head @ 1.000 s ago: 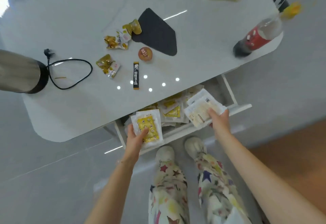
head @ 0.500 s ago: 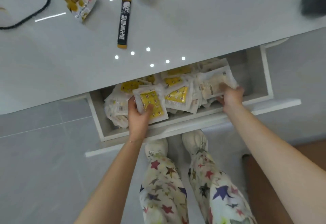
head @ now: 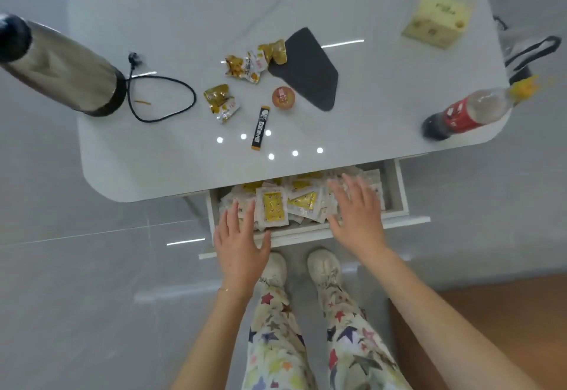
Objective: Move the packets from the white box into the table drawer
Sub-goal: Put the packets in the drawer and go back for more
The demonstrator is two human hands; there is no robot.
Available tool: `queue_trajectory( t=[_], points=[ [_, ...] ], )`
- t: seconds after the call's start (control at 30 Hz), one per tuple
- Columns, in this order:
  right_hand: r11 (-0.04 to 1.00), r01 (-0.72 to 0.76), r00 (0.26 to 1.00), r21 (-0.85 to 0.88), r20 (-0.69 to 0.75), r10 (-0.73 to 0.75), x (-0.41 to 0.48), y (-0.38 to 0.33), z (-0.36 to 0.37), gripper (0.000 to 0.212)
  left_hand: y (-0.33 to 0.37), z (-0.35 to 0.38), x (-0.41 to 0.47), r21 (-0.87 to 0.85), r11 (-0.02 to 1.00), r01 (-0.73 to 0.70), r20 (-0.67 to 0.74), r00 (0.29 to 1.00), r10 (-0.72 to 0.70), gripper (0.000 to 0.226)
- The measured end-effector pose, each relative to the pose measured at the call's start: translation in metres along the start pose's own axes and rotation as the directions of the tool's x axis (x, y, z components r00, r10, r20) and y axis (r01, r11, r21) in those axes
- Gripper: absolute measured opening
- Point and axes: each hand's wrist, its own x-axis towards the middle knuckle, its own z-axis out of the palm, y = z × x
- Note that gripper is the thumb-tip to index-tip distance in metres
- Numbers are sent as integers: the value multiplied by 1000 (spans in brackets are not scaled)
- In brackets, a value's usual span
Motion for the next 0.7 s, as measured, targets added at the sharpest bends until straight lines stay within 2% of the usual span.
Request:
queue_trajectory(
  t=[0.1,0.2,0.33,0.53,0.7],
  points=[
    [997,65,998,-43,9,-64,-28,-26,-53,71,13,-54,-25,-6,1000,20,-4,1000,-20,68],
    [988,145,989,-46,-21,-146,-54,-49,-100,71,21,-103,-48,-93,995,41,-43,998,-45,67],
    [961,266,963,-69,-32,-269,-78,-81,-141,72,25,-149,-75,-122,991,61,-85,994,-72,71],
    [908,395,919,-137,51,-392,-98,-137,-168,72,11,-184,-113,-151,976,157,-150,972,-179,74],
    [809,563,827,-171,127,-548,-113,-194,-167,70,-15,-209,-155,-223,929,296,-202,918,-341,76]
  ],
)
